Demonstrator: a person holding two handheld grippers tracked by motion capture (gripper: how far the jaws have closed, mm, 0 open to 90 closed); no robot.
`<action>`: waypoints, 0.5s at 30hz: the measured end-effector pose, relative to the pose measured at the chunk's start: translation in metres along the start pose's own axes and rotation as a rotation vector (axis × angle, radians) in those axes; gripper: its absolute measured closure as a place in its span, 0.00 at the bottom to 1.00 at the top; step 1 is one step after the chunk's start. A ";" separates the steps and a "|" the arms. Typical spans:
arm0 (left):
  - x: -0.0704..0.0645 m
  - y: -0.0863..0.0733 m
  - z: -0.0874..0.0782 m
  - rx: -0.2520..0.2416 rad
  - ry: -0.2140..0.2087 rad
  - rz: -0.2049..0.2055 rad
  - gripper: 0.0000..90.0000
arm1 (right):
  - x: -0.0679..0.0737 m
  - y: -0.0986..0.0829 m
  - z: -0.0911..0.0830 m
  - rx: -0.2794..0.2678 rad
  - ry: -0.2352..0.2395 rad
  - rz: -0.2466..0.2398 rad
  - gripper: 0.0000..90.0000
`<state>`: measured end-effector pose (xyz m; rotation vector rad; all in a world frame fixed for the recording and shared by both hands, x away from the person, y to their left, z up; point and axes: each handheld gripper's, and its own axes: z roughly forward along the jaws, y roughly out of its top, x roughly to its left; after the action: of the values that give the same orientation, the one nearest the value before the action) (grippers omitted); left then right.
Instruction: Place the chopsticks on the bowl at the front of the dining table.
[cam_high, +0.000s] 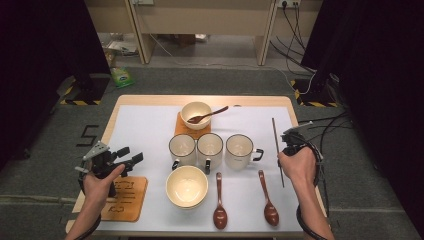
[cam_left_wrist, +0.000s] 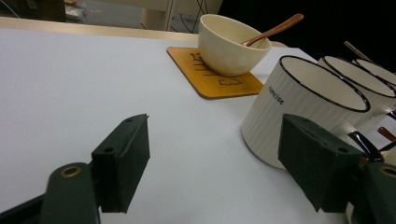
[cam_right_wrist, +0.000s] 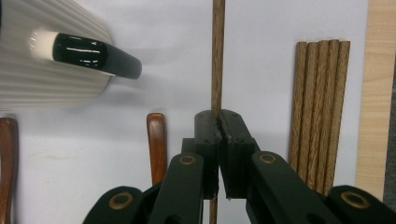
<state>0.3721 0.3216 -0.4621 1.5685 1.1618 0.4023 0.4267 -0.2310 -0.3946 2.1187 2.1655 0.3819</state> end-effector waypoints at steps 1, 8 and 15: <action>0.000 0.000 0.000 0.000 0.000 0.000 0.27 | 0.000 0.000 0.000 -0.003 0.001 0.001 0.96; 0.000 0.000 0.000 -0.001 -0.001 0.000 0.27 | 0.003 0.004 -0.005 -0.012 -0.001 -0.005 0.96; 0.000 0.001 -0.001 -0.006 -0.003 -0.004 0.27 | 0.006 0.007 -0.007 -0.019 0.000 -0.009 0.96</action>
<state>0.3720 0.3224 -0.4612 1.5603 1.1608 0.4006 0.4315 -0.2258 -0.3853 2.0990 2.1615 0.4008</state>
